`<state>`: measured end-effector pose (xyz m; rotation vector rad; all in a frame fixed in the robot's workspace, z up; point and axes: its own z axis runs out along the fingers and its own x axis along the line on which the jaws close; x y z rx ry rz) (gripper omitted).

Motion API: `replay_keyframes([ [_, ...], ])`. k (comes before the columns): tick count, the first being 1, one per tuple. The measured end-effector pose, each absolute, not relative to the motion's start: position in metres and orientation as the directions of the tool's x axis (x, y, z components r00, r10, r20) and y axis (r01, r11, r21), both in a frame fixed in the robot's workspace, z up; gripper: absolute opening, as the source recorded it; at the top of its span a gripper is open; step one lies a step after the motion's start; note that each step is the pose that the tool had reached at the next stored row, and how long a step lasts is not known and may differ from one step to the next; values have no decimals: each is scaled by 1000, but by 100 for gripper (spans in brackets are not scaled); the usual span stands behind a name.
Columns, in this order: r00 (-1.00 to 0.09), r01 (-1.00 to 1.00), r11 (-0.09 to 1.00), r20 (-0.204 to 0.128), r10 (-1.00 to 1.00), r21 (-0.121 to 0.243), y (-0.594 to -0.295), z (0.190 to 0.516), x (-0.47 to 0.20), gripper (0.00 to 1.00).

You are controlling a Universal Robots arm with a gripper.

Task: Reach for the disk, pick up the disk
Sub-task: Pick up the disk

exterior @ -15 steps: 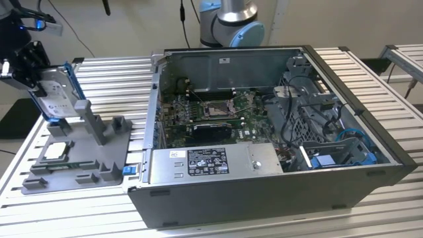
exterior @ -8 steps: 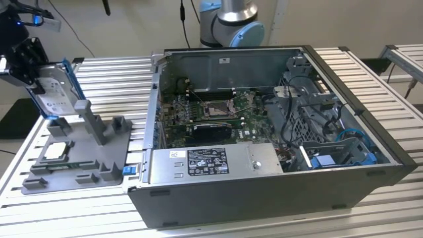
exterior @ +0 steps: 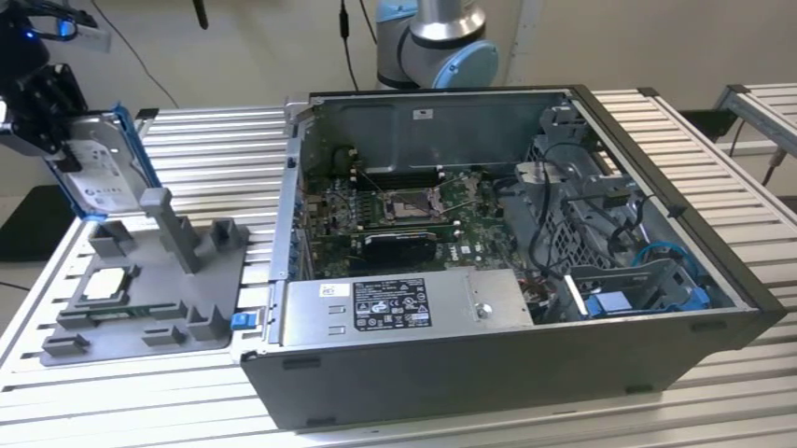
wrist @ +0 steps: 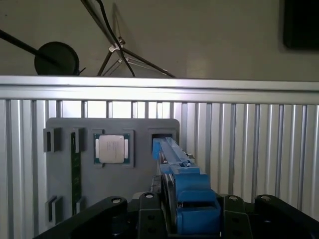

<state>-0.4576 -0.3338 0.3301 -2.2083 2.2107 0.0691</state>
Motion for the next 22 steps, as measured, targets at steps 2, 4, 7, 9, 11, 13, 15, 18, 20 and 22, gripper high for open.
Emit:
replay_keyframes([
  [2, -1, -1000, 1, -43, -999, 20, -334, 332, -458, 0],
  [4, -1, -1000, 1, -43, -999, 20, -334, 334, -458, 0],
  [7, -1, -1000, 1, -43, -999, 20, -334, 337, -458, 0],
  [9, -1, -1000, 1, -43, -999, 20, -334, 339, -458, 0],
  [11, -1, -1000, 1, -43, -999, 20, -334, 342, -458, 0],
  [13, -1, -1000, 1, -43, -999, 20, -334, 344, -458, 0],
  [15, -1, -1000, 1, -43, -999, 20, -334, 346, -458, 0],
  [18, -1, -1000, 1, -43, -999, 20, -334, 350, -458, 0],
  [20, -1, -1000, 1, -43, -999, 20, -334, 351, -458, 0],
  [22, -2, -1000, 1, -43, -999, 20, -334, 353, -458, 0],
])
